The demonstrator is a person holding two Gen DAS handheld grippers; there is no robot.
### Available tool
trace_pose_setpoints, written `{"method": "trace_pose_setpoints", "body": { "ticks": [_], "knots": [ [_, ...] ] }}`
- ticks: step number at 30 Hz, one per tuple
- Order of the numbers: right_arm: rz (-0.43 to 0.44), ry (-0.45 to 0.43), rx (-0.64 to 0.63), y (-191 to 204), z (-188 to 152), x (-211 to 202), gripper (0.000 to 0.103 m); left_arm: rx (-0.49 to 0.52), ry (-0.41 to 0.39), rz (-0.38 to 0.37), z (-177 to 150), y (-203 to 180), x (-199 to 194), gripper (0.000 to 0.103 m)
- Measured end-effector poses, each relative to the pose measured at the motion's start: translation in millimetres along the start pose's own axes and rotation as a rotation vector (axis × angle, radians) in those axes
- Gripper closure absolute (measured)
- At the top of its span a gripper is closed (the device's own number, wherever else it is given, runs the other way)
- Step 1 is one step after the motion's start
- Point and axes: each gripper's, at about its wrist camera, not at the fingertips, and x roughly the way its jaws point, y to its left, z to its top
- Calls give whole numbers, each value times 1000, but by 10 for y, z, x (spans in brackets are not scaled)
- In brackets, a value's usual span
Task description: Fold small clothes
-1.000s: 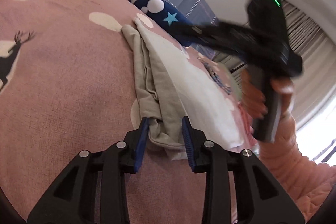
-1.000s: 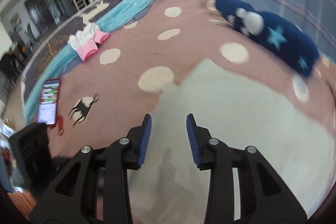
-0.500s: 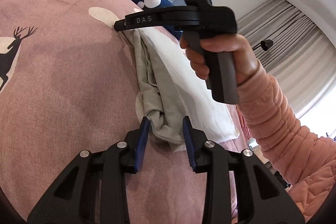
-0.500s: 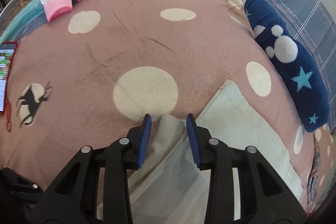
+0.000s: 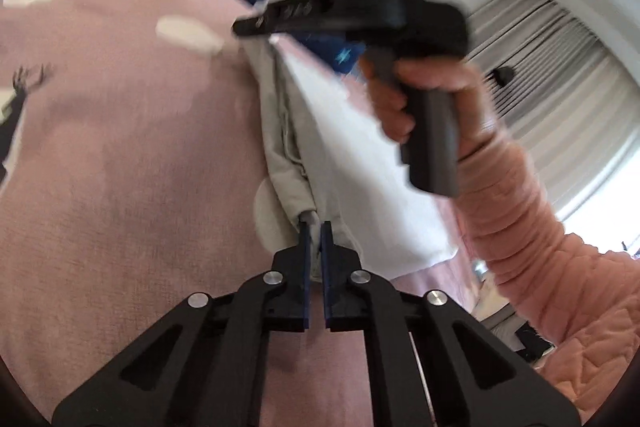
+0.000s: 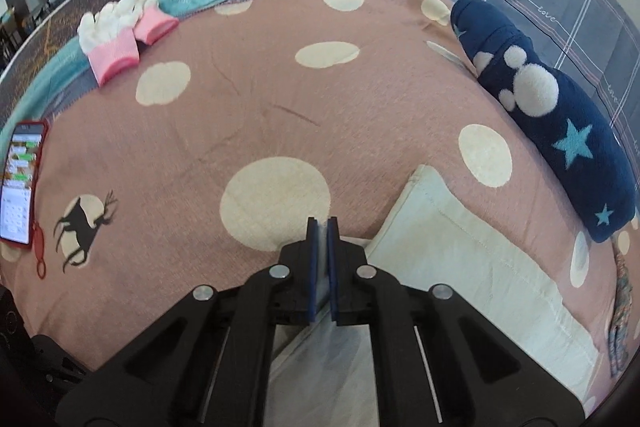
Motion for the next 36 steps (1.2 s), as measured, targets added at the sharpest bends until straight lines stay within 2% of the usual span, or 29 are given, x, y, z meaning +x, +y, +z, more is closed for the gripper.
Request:
{"method": "trace_pose_setpoints", "body": {
  "ticks": [3,6,10,14,17,19,20,21,23,25,28,31,32,33,34,35,36],
  "knots": [
    [7,-14,35,-55,13,20,99,41,-1,37,-34,-37,-36,100],
    [16,38,50,-81,-5,252,99,-24,59,63,-81,116,52,101],
    [42,6,52,-24,11,247,99,7,59,65,-129,71,2,101],
    [37,8,32,-3,12,249,99,-19,48,22,-144,137,-62,101],
    [89,-20,76,-99,6,194,98,-35,37,13,-158,176,-85,101],
    [93,-60,87,-125,-11,105,88,-46,21,-3,-169,186,-116,101],
    [84,-75,84,-124,-36,40,72,-53,6,-18,-186,192,-136,101],
    [76,-82,78,-118,-59,-2,64,-61,-9,-36,-189,218,-169,101],
    [57,-82,48,-92,-143,-105,64,-82,-42,-70,-181,259,-235,86],
    [37,-74,28,-90,-218,-160,64,-68,-39,-61,-172,228,-223,78],
    [15,-41,20,-95,-289,-117,61,-1,5,-36,-159,79,-96,75],
    [5,-10,12,-69,-300,46,62,39,42,25,-131,10,20,76],
    [15,-1,4,-40,-287,119,76,48,47,32,-143,3,22,90],
    [14,-3,3,-17,-279,152,88,49,66,47,-152,9,52,99],
    [7,-21,1,7,-262,157,90,43,70,51,-159,28,59,99],
    [19,-29,-3,30,-239,163,98,45,63,46,-163,58,24,99],
    [18,-32,-1,48,-212,173,98,50,54,46,-165,58,3,99]
  ]
}}
